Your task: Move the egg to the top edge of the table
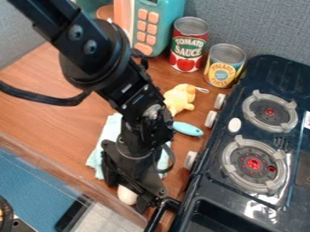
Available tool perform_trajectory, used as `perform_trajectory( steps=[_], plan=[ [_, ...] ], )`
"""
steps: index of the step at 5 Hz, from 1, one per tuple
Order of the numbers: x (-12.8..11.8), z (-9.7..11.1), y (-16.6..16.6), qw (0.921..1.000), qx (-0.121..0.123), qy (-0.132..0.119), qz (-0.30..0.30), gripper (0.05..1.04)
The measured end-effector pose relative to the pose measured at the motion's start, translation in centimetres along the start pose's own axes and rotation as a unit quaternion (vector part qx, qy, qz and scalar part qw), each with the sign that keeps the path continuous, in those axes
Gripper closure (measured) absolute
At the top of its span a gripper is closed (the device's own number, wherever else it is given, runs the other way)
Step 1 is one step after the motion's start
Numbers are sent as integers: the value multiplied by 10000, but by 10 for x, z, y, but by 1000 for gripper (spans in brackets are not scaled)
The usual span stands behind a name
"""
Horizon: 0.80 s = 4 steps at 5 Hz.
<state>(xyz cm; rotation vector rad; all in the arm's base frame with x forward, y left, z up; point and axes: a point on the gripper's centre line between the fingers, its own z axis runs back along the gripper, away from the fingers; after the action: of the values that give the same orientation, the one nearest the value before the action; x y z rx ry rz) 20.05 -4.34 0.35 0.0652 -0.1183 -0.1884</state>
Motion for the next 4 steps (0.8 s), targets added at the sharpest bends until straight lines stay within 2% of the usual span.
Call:
perform_trajectory(
  steps=[1,2,3,4],
  plan=[
    [2,-1,1,10000,26,-62,18,346],
    [-1,0,1,10000,33,-55,-42,420],
    [-4,16,3,9998,46,-122,-159,430],
    [-4,45,12,9990,79,-341,-261,430]
  ],
)
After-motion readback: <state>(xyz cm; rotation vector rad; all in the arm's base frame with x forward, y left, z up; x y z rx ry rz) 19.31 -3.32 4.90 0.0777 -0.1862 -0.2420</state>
